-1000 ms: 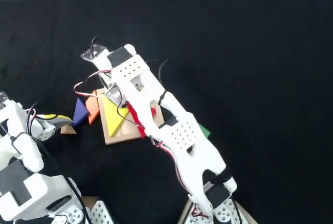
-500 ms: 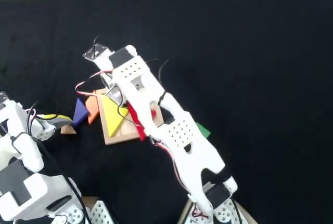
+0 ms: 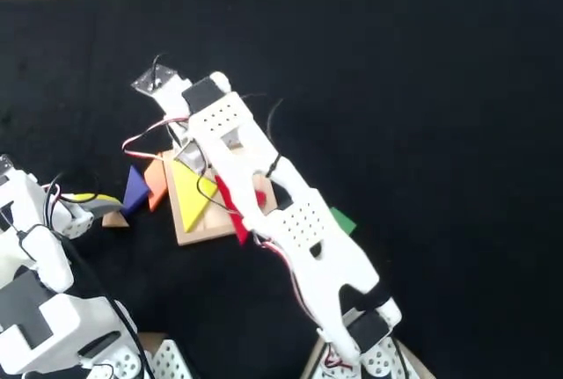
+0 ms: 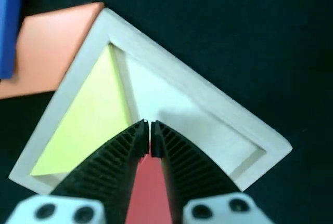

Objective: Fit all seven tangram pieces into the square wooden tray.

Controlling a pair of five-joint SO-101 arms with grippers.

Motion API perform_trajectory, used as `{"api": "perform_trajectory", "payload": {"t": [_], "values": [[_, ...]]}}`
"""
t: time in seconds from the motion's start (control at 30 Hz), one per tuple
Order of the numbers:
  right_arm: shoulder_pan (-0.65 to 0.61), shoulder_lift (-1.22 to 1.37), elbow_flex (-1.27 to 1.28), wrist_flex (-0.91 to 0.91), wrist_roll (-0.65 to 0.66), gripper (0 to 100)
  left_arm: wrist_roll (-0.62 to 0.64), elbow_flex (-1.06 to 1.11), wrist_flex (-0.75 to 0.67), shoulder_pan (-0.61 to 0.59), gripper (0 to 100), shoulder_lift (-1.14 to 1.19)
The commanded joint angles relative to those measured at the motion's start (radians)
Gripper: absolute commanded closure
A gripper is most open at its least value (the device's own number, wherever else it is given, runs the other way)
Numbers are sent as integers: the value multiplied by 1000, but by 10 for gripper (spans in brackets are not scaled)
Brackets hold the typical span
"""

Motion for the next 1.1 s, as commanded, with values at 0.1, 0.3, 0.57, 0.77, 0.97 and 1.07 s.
{"api": "perform_trajectory", "payload": {"t": [0.1, 0.3, 0.57, 0.77, 0.97, 1.07], "values": [[-11, -18, 7, 34, 37, 988, -9, -5, -12, -4, 535, -6], [61, -13, -19, 34, 41, 988, -9, -5, -12, -4, 535, -6], [63, -21, 179, 35, 112, 988, -9, -5, -12, -4, 535, -6], [35, -117, 277, 35, 115, 988, -9, -5, -14, -4, 535, -6], [3, -232, 443, 35, 209, 988, -9, -5, -14, -4, 535, -6], [11, -269, 461, 31, 215, 988, -9, -5, -14, -4, 535, -6]]}}
